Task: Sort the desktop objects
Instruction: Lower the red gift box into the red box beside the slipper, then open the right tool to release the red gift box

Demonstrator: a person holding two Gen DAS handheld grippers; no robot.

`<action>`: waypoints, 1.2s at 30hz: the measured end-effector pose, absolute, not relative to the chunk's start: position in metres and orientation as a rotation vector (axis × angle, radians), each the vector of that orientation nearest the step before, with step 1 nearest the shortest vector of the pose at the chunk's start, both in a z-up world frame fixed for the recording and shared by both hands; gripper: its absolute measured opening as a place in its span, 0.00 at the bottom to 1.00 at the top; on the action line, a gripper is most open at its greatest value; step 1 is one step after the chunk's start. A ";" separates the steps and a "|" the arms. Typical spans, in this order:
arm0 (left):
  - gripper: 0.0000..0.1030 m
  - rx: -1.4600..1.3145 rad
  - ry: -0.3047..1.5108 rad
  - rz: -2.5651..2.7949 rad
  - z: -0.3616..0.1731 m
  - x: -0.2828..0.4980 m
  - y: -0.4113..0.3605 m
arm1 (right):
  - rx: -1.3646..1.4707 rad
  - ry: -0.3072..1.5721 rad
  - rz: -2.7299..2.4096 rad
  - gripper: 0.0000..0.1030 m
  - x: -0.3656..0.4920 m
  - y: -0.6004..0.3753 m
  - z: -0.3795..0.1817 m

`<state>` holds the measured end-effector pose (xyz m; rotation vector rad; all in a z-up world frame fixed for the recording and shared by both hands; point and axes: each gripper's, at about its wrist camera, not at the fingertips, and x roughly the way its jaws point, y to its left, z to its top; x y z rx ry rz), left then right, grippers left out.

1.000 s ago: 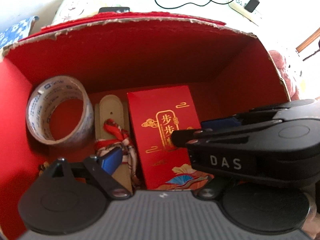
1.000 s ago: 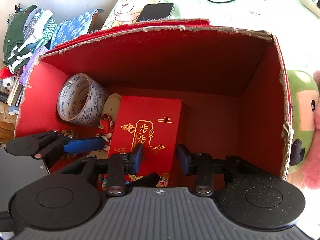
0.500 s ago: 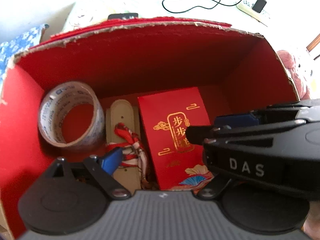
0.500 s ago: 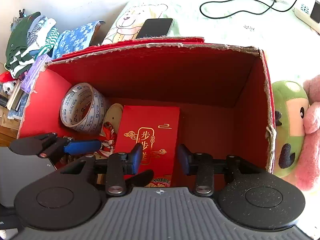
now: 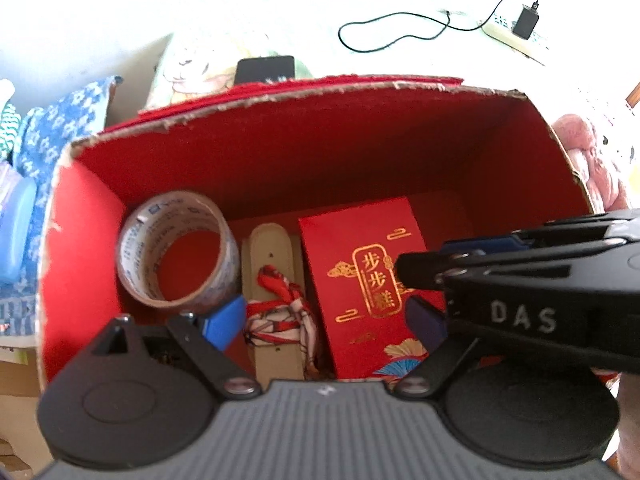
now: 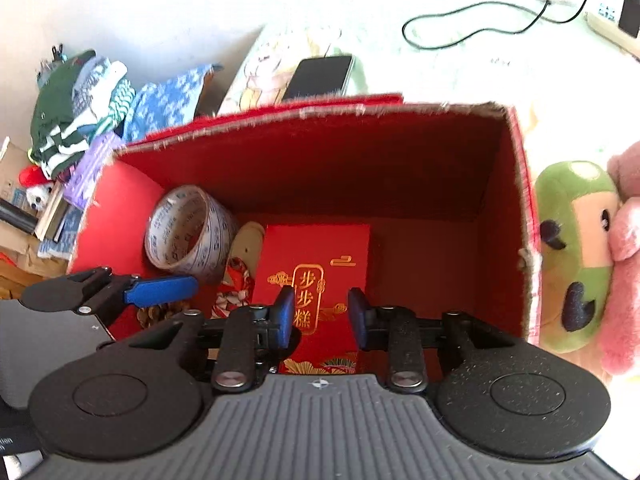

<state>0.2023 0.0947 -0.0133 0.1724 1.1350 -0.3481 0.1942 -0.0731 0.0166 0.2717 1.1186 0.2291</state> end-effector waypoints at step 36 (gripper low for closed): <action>0.87 0.180 1.029 -0.157 0.019 0.144 0.108 | 0.257 0.997 0.203 0.32 0.146 -0.080 0.036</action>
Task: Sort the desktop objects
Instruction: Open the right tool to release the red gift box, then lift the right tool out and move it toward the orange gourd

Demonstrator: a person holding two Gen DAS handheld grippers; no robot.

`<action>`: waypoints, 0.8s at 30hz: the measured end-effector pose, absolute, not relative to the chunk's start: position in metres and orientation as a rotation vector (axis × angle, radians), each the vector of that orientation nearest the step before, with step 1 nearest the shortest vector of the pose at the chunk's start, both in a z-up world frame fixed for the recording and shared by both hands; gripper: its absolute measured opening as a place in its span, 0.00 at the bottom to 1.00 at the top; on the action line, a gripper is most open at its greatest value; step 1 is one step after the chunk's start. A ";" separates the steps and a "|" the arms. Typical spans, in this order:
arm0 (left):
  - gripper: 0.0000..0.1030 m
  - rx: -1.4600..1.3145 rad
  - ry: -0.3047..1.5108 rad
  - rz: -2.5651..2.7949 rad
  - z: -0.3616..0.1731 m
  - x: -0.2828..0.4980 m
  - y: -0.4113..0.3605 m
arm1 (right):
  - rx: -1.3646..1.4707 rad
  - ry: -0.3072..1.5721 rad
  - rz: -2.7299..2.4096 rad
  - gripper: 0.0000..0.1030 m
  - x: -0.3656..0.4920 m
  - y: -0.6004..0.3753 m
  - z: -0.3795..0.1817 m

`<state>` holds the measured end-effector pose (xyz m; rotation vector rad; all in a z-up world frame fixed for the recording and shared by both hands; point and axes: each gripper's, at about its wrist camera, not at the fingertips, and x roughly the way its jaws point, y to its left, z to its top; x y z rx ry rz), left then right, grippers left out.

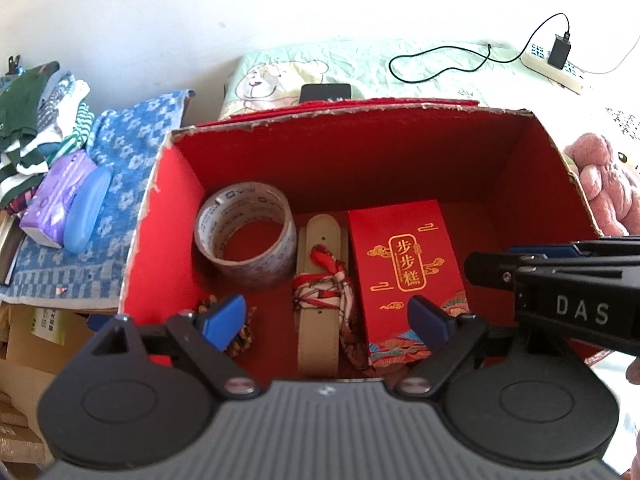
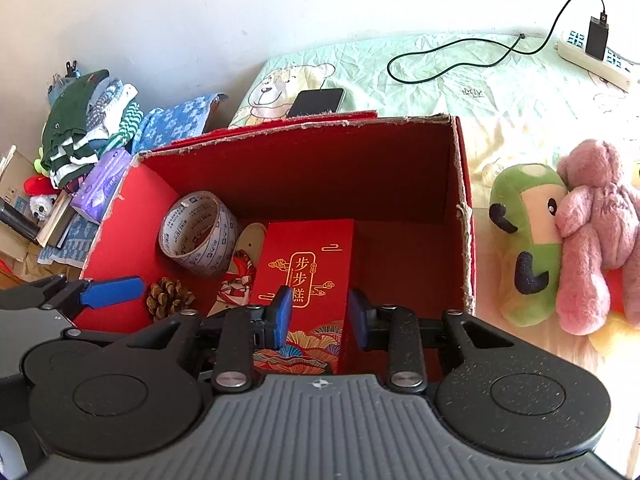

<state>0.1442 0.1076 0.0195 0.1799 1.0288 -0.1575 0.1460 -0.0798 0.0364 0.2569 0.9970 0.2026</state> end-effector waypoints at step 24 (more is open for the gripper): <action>0.87 0.166 0.964 0.005 0.044 0.103 0.088 | 0.254 0.922 0.244 0.40 0.107 -0.113 0.056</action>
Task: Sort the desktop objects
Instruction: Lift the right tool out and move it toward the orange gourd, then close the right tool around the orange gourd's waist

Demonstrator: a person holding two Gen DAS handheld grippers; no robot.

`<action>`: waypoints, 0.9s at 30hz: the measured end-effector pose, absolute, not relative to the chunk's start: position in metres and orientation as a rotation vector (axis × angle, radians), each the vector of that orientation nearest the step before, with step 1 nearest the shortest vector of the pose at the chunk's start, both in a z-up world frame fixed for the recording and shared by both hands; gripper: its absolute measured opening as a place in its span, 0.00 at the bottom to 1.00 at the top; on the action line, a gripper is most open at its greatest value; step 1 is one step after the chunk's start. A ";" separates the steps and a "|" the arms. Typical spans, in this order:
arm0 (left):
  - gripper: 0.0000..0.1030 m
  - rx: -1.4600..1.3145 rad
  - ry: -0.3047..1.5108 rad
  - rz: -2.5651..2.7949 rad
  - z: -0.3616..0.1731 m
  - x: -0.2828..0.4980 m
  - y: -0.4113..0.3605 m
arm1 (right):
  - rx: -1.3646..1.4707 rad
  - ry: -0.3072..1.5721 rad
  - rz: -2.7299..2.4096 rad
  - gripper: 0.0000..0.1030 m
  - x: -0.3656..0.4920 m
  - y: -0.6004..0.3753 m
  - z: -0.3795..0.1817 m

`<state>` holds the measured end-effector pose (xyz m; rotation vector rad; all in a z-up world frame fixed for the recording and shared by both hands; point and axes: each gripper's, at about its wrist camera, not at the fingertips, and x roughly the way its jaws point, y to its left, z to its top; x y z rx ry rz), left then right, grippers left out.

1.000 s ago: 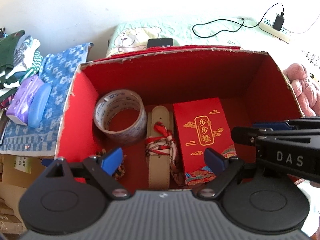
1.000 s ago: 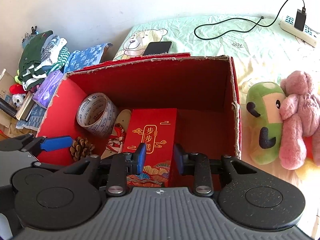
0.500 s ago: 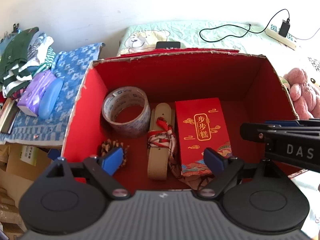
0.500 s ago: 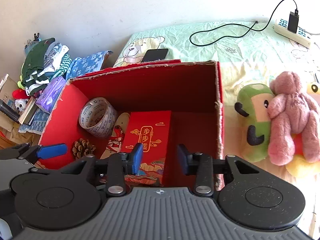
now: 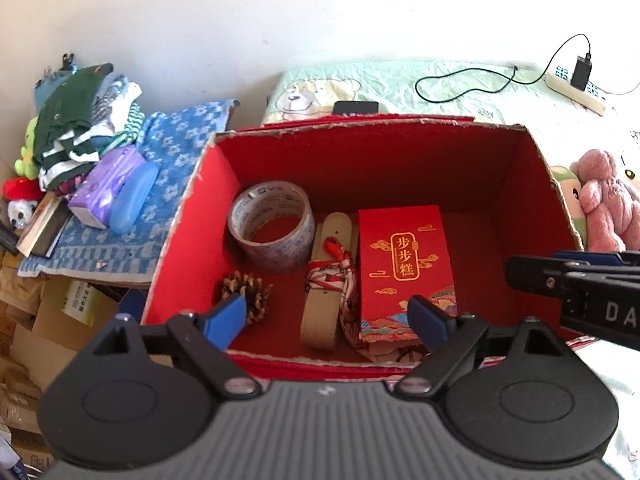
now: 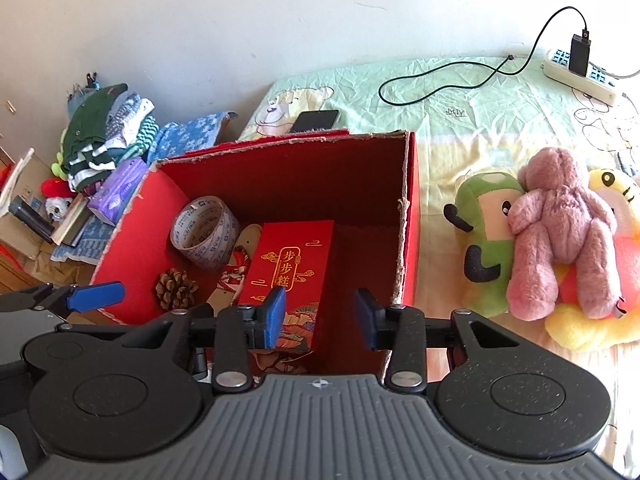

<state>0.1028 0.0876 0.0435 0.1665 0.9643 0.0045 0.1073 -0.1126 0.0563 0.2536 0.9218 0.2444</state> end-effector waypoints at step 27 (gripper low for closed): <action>0.89 -0.175 1.047 0.121 0.011 0.000 0.176 | 0.340 0.994 0.727 0.40 0.063 -0.072 0.032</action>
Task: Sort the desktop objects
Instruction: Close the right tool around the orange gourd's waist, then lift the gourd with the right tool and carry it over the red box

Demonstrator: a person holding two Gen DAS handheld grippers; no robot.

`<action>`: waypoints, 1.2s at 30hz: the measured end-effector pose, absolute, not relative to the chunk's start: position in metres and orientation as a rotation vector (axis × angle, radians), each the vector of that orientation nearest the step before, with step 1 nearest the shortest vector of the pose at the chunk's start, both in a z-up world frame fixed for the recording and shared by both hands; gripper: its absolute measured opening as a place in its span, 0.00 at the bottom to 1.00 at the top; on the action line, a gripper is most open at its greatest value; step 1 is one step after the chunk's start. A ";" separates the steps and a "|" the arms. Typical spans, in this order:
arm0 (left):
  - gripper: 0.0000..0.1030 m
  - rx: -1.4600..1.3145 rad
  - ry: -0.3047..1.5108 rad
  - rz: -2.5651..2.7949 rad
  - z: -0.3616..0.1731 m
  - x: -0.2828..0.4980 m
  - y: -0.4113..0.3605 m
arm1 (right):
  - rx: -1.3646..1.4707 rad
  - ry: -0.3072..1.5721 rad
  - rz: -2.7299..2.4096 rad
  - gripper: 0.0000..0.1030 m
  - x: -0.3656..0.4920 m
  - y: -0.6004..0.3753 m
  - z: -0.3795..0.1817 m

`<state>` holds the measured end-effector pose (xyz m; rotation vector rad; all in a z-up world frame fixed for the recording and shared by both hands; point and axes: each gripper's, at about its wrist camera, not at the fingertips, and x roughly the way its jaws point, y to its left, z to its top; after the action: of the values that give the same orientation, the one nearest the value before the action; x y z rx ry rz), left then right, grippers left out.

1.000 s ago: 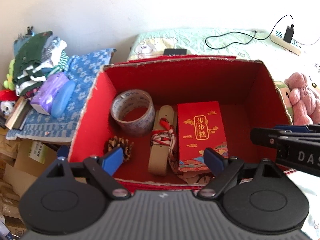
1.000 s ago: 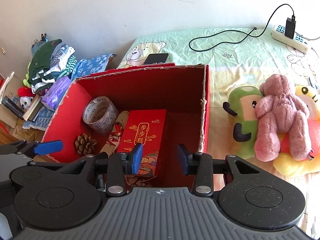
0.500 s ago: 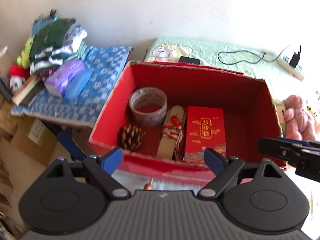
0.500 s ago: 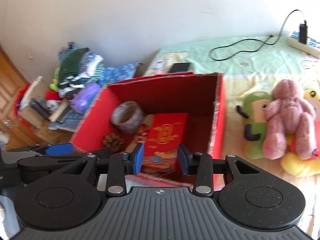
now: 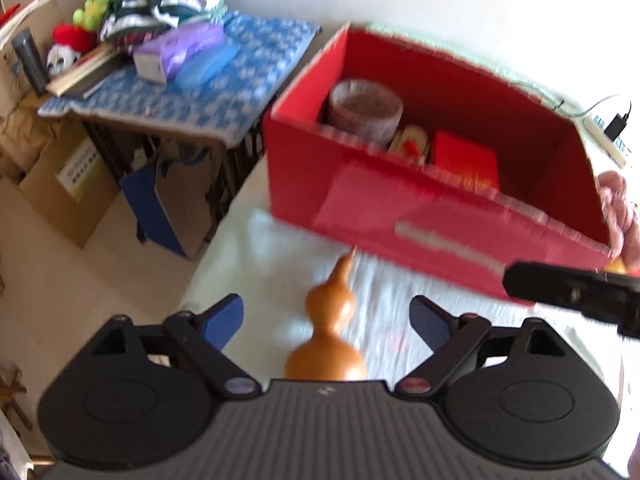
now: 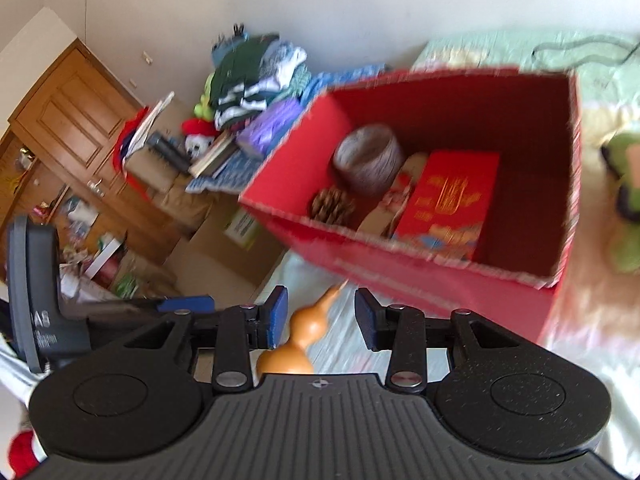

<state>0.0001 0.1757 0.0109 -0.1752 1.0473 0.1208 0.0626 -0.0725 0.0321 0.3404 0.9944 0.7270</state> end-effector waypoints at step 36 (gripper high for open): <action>0.58 -0.247 1.242 -0.020 -0.064 0.022 0.195 | 0.343 1.411 0.672 0.40 0.084 0.010 -0.044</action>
<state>0.0216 0.1948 -0.0639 -0.2472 1.2422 -0.0196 0.0843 0.0102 -0.0438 0.3433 1.4109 0.6718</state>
